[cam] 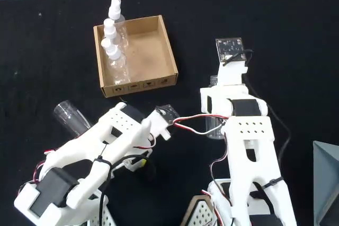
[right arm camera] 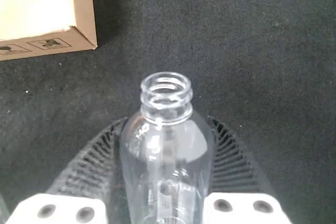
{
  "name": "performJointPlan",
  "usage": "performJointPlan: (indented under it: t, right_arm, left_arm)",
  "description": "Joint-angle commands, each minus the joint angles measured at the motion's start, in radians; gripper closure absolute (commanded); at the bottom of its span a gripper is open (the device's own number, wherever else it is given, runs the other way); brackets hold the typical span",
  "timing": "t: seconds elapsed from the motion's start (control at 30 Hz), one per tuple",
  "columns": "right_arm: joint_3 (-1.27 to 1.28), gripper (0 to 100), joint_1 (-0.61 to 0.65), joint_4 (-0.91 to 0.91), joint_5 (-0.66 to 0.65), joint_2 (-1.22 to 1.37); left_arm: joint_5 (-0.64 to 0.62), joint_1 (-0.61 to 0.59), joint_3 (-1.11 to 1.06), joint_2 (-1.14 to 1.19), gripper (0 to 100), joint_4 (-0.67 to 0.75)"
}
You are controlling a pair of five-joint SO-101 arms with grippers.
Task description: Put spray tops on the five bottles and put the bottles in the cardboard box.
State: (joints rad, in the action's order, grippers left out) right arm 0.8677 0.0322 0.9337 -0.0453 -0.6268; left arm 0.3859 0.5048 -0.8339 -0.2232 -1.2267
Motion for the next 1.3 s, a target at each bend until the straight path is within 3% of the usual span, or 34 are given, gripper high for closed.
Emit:
performJointPlan:
  t: [0.0,0.33,0.63,0.9,1.13,1.27]
  right_arm:
    - [-0.051,89.7,-0.031,-0.028,0.008,-0.05]
    - [-0.051,89.7,-0.031,-0.028,0.008,-0.05]
    - [-0.051,89.7,-0.031,-0.028,0.008,-0.051]
    - [-0.053,89.7,-0.031,-0.028,0.008,-0.051]
    - [-0.053,89.7,-0.031,-0.028,0.008,-0.051]
    - [-0.054,89.7,-0.031,-0.028,0.008,-0.051]
  left_arm:
    - [0.009,0.013,0.058,-0.005,97,-0.006]
    - [0.002,0.005,0.093,-0.015,97,-0.014]
    - [0.0,0.005,0.295,-0.015,97,-0.221]
    - [-0.002,0.005,0.354,-0.015,97,-0.256]
    - [-0.189,0.005,0.395,-0.017,97,-0.258]
    - [-0.203,0.005,0.404,-0.017,97,-0.258]
